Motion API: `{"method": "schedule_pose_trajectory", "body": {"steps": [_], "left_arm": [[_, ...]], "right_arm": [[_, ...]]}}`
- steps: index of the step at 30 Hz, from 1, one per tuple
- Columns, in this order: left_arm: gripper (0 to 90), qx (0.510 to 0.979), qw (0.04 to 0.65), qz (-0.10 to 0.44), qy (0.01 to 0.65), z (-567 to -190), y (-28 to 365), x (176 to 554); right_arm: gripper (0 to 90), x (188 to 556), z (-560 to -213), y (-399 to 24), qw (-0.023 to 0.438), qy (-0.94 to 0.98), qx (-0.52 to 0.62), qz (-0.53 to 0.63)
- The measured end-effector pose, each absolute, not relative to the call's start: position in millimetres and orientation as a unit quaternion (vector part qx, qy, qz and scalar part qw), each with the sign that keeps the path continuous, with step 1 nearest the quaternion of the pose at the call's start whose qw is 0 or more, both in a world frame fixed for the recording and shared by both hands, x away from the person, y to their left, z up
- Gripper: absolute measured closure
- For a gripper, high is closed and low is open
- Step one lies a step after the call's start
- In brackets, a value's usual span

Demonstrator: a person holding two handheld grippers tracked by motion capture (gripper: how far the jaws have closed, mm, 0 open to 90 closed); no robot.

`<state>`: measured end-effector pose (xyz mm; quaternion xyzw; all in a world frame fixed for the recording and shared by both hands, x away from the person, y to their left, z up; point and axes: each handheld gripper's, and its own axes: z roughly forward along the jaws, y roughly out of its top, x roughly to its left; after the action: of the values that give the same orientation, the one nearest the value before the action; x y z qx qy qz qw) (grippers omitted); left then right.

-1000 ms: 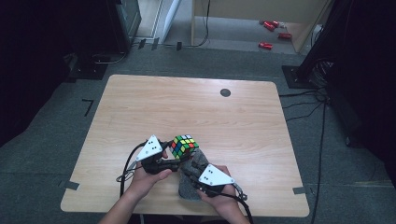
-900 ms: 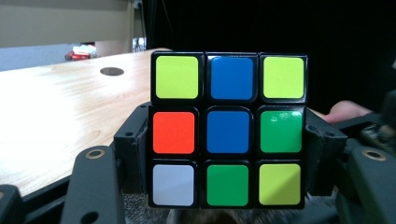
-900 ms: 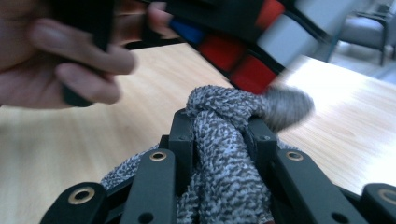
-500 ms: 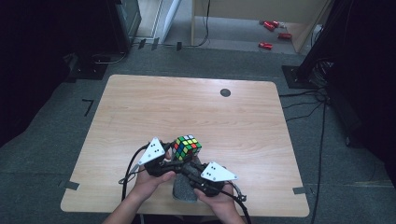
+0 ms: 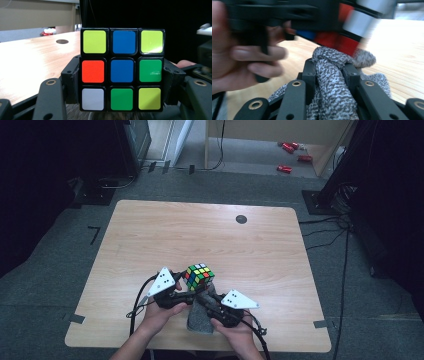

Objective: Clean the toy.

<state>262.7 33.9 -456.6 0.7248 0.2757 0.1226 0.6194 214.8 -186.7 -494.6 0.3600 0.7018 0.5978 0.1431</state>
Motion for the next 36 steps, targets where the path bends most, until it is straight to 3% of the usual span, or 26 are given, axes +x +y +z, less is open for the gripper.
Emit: {"method": "schedule_pose_trajectory", "body": {"steps": [13, 18, 25, 30, 36], "left_arm": [[34.4, 0.726, 0.608, 0.129, 0.294, -457, 46, 271], [34.4, 0.734, 0.598, 0.126, 0.295, -460, 43, 273], [34.4, 0.741, 0.586, 0.119, 0.305, -463, 43, 276], [34.4, 0.742, 0.583, 0.110, 0.313, -463, 46, 280], [34.4, 0.741, 0.582, 0.096, 0.322, -461, 48, 282]], "right_arm": [[69.6, 237, -491, -253, 0.281, 0.690, 0.418, 0.521], [68.1, 244, -504, -264, 0.296, 0.703, 0.438, 0.476], [44.4, 248, -508, -267, 0.267, 0.729, 0.415, 0.475], [30.9, 244, -497, -270, 0.293, 0.721, 0.377, 0.502], [24.6, 235, -480, -266, 0.326, 0.716, 0.317, 0.529]]}}
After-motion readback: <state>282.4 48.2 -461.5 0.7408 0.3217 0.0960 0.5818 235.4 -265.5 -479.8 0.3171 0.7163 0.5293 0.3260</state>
